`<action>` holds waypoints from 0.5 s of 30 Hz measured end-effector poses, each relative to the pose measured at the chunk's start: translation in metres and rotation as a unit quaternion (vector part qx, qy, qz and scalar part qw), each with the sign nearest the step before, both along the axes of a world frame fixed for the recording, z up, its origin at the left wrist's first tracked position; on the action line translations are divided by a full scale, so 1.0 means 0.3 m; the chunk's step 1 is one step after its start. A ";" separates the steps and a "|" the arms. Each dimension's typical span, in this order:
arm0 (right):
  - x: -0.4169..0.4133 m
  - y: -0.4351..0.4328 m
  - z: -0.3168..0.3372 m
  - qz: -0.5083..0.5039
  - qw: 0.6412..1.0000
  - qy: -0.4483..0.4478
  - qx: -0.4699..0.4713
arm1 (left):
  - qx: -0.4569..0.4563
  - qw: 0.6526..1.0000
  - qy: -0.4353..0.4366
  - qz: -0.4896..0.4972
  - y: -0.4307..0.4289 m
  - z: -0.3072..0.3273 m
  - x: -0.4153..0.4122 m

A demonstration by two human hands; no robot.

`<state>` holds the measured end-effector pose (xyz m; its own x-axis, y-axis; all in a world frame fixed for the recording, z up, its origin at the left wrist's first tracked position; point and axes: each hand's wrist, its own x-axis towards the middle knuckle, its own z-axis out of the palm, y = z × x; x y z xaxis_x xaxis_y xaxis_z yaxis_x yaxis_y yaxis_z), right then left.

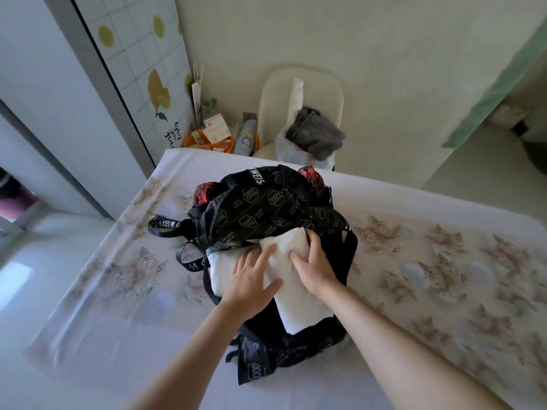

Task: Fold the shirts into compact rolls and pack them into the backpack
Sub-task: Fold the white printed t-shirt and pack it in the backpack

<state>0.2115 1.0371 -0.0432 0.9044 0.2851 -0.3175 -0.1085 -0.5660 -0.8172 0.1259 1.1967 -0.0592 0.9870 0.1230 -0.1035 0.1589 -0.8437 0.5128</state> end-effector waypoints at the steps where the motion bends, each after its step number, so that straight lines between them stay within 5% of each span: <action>1: 0.005 -0.001 -0.009 0.014 1.000 0.003 0.001 | -0.012 1.000 -0.005 0.004 -0.001 0.000 0.002; 7: 0.022 -0.080 -0.068 -0.027 0.993 -0.100 -0.063 | 0.017 0.998 -0.016 -0.063 -0.056 0.000 0.074; 11: 0.083 -0.137 -0.110 -0.086 0.979 0.014 -0.186 | 0.096 0.989 0.036 -0.108 -0.123 -0.032 0.164; 15: 0.129 -0.112 -0.120 -0.034 0.995 -0.027 -0.093 | 0.169 0.981 0.049 -0.085 -0.112 -0.057 0.169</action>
